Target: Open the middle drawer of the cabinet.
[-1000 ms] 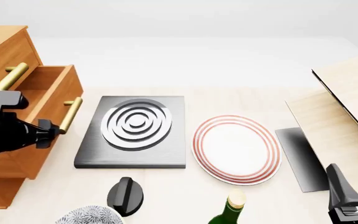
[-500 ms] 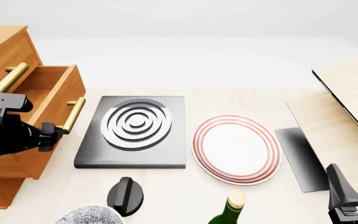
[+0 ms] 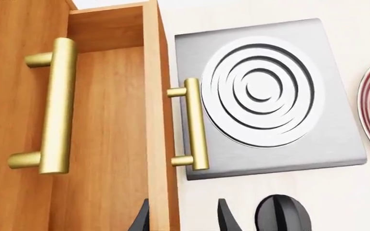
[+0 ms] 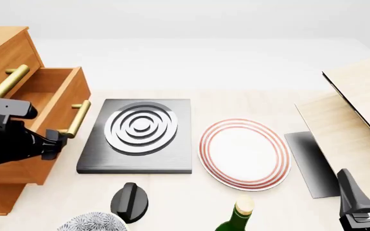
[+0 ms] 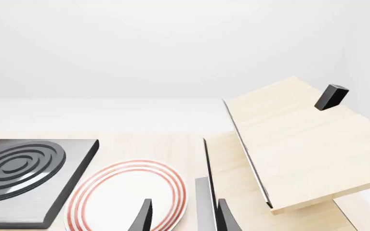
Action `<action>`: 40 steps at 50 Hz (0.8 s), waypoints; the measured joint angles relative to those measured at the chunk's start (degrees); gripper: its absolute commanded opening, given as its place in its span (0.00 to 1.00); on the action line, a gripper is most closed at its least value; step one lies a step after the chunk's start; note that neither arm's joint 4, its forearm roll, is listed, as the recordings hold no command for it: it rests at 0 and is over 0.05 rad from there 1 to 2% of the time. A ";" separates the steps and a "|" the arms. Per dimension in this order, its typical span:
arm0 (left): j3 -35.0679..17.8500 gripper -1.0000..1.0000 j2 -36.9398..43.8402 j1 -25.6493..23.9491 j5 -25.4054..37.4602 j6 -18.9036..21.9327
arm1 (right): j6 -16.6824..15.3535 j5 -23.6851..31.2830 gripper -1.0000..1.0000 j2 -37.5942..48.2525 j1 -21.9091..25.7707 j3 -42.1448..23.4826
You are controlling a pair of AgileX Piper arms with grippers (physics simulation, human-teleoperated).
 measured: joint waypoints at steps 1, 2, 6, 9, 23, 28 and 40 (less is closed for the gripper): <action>0.03 1.00 -0.02 -0.06 -0.01 0.04 | 0.00 0.00 1.00 0.00 0.00 0.00; 0.06 1.00 -0.04 -0.12 -0.02 0.07 | 0.00 0.00 1.00 0.00 0.00 0.00; 0.17 1.00 -0.11 -0.35 -0.05 0.21 | 0.00 0.00 1.00 0.00 0.00 0.00; 0.20 1.00 -0.14 -0.53 -0.07 0.20 | 0.00 0.00 1.00 0.00 0.00 0.00; 0.16 1.00 -0.23 -2.04 0.14 -0.32 | 0.00 0.00 1.00 0.00 0.00 0.00; 0.10 1.00 -0.24 -2.77 0.26 -0.63 | 0.00 0.00 1.00 0.00 0.00 0.00; 0.01 1.00 -0.27 -4.20 0.48 -1.18 | 0.00 0.00 1.00 0.00 0.00 0.00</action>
